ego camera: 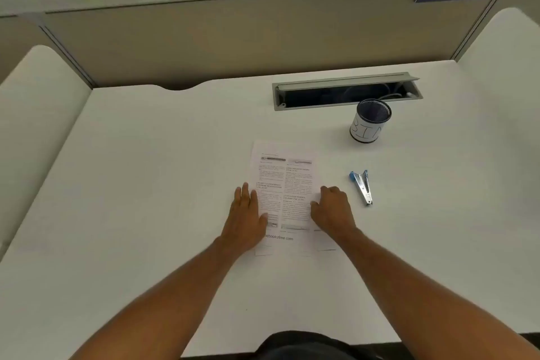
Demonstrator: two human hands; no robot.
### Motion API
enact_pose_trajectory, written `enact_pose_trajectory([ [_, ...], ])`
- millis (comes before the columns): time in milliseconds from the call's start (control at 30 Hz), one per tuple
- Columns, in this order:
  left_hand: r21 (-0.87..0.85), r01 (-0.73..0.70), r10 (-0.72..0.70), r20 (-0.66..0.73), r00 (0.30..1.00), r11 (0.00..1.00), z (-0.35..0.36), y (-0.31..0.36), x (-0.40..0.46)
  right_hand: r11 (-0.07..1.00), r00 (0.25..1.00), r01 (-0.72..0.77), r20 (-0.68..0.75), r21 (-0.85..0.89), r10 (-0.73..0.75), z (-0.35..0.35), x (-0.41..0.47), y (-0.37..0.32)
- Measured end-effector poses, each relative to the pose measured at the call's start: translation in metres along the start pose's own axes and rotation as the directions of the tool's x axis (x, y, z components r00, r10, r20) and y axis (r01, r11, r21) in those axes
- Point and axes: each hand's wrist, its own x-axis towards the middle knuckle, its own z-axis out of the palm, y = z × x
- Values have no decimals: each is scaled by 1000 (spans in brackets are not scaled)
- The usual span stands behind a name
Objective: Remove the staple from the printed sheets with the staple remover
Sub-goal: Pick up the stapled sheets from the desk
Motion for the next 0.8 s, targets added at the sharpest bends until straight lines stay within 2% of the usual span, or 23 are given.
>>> enact_pose_trajectory([
  [133, 7, 33, -33, -2, 999, 999, 11, 1, -9, 996, 996, -89, -13, 6, 89, 4, -8, -2],
  [567, -44, 44, -47, -66, 997, 998, 33, 6, -27, 980, 985, -152, -102, -130, 139, 41, -11, -20],
  [667, -39, 39, -41, -63, 997, 998, 33, 6, -27, 982, 983, -175, -70, -72, 170, 42, -12, -27],
  [800, -41, 33, -35, -61, 998, 999, 34, 4, -27, 966, 978, -208, 5, 153, 210, 38, -5, -28],
])
